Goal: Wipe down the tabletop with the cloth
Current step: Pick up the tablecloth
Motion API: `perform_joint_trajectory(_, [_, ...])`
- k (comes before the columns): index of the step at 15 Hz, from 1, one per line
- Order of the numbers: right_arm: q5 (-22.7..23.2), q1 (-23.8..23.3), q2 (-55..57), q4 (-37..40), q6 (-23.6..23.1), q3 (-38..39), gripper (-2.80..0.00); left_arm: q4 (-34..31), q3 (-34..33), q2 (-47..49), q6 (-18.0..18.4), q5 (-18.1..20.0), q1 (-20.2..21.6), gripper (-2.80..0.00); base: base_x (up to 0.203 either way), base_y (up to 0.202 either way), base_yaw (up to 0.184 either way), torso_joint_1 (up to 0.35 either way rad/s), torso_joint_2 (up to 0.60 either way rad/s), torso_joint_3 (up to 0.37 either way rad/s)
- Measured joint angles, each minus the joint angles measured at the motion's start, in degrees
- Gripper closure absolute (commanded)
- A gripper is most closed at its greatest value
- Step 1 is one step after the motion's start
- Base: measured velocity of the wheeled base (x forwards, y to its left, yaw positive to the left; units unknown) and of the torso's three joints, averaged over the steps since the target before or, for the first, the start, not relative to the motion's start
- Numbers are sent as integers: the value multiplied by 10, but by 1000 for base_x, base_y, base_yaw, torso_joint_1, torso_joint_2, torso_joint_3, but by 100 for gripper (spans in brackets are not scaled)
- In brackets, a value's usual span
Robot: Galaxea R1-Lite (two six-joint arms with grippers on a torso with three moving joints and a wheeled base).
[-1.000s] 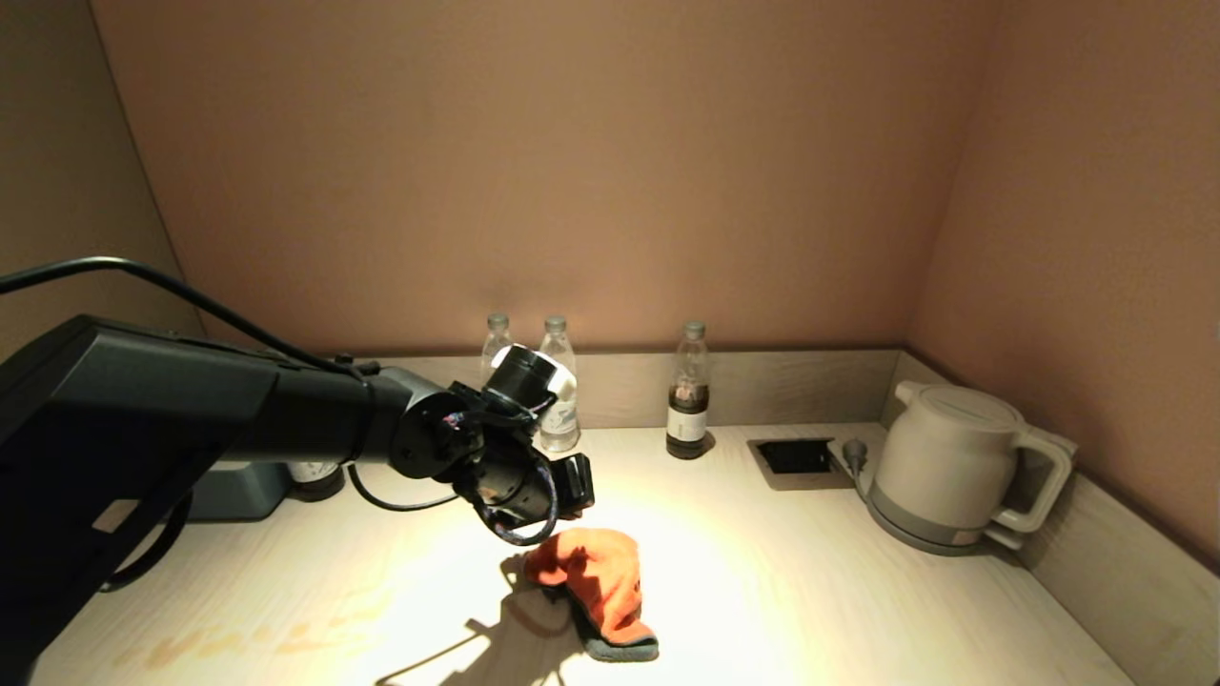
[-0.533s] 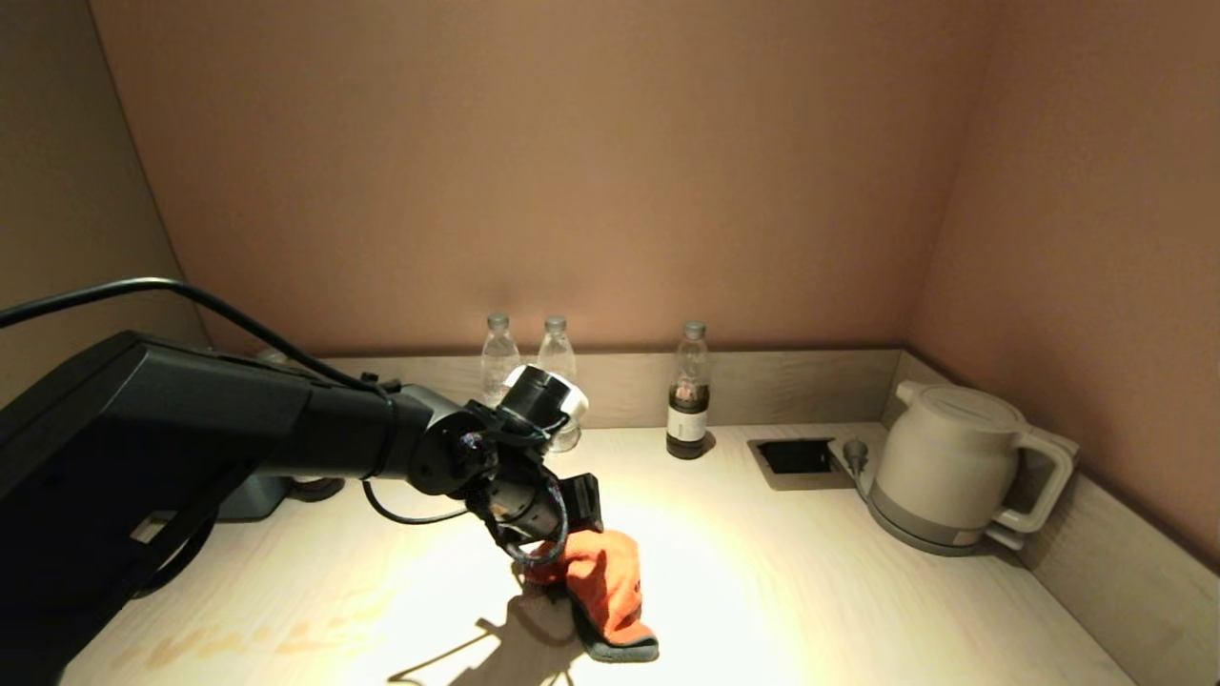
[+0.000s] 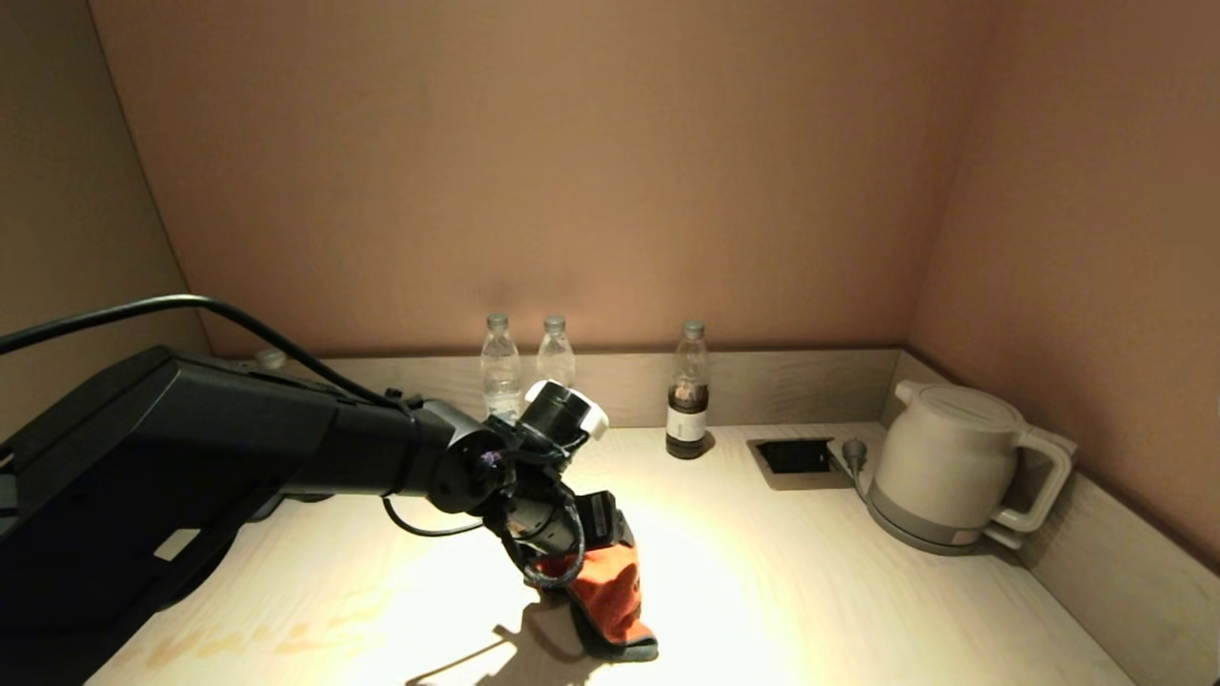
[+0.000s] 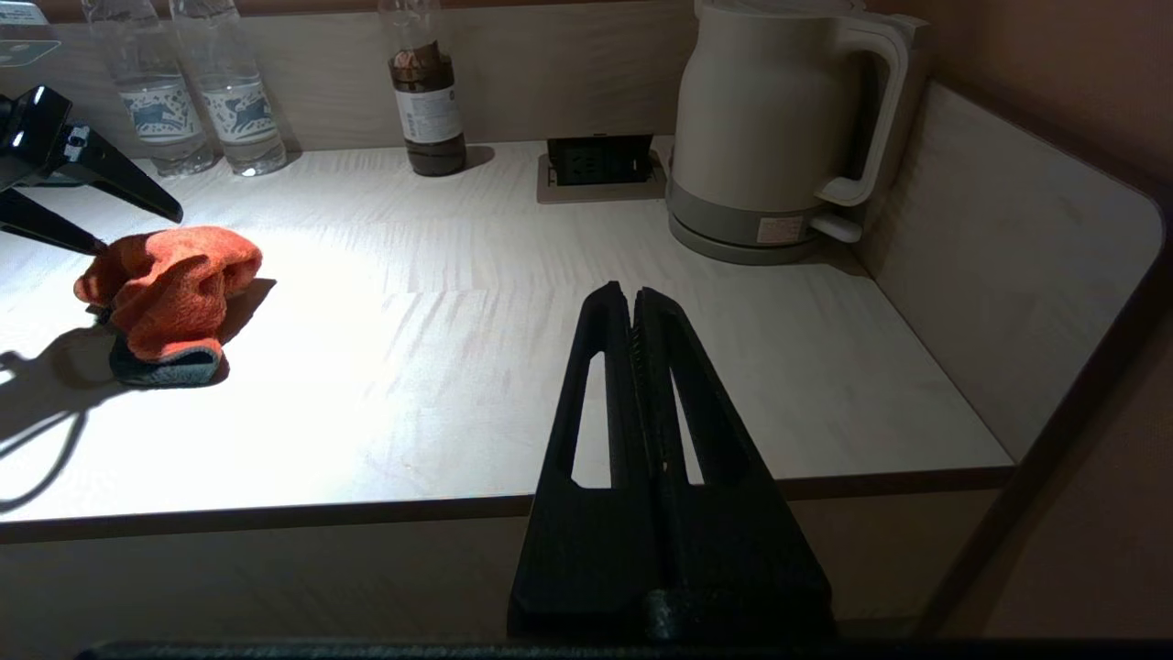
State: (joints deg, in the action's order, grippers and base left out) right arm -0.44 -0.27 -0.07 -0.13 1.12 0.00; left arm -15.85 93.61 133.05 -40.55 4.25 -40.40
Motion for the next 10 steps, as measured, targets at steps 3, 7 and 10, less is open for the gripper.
perform_joint_trajectory(3, [0, 0, 0, 0, 0, 0, 0, -3, 5, 7, 1, 0, 0, -280, 0, 0, 0, 0, 0, 0])
perform_joint_trajectory(7, [0, 0, 0, 0, 0, 0, 0, -7, 14, 17, 11, -36, 0, -280, 0, 0, 0, 0, 0, 0])
perform_joint_trajectory(10, [0, 0, 0, 0, 0, 0, 0, -8, 16, 23, 23, -62, -4, -280, 0, 0, 0, 0, 0, 0])
